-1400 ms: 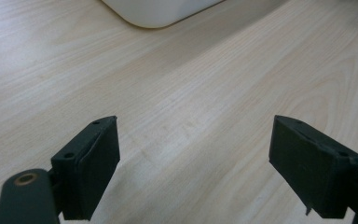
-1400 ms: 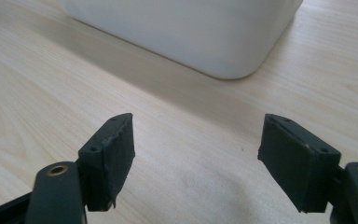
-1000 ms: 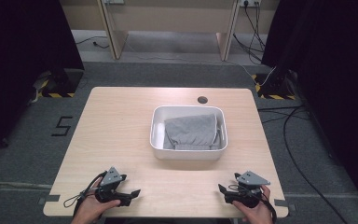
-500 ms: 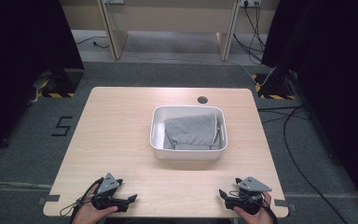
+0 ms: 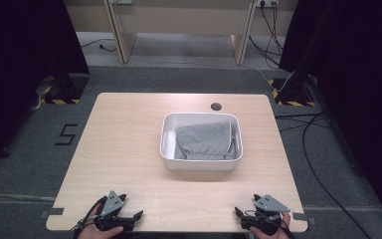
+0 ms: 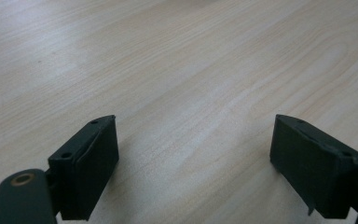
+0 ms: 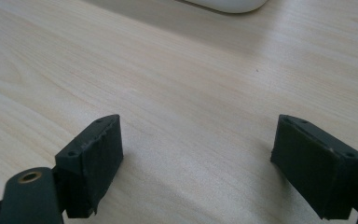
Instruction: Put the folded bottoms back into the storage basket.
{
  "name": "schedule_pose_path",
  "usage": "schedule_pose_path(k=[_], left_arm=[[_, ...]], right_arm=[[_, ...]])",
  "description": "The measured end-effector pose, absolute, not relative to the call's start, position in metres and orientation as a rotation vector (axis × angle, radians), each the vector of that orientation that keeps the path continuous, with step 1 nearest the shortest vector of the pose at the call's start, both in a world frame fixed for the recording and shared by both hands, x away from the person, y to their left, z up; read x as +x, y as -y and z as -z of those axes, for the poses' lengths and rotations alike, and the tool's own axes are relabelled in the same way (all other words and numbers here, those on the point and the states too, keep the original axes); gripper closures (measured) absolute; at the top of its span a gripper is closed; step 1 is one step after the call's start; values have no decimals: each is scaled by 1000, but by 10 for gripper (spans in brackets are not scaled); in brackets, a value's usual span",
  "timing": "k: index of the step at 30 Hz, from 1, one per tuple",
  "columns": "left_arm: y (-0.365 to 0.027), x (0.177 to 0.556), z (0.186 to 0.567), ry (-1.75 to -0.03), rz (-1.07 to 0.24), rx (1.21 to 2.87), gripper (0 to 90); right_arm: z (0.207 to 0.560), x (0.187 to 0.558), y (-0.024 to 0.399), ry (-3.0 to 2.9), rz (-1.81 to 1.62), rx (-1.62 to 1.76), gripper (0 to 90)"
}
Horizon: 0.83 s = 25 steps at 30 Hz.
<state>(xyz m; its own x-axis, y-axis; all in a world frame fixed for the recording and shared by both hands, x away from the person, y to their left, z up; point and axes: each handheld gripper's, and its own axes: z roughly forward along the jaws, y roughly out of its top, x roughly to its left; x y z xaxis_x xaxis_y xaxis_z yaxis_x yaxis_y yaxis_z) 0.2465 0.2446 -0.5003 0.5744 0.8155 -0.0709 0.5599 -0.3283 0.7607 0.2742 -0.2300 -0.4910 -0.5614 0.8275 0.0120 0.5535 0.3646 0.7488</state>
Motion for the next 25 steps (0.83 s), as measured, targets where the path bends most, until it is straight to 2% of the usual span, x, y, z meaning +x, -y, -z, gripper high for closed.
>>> schedule_pose_path(k=[25], left_arm=[[-244, 245, 502, -1101, -433, 2010, 132]], right_arm=[[495, 272, 231, -2235, -1070, 1192, 158]])
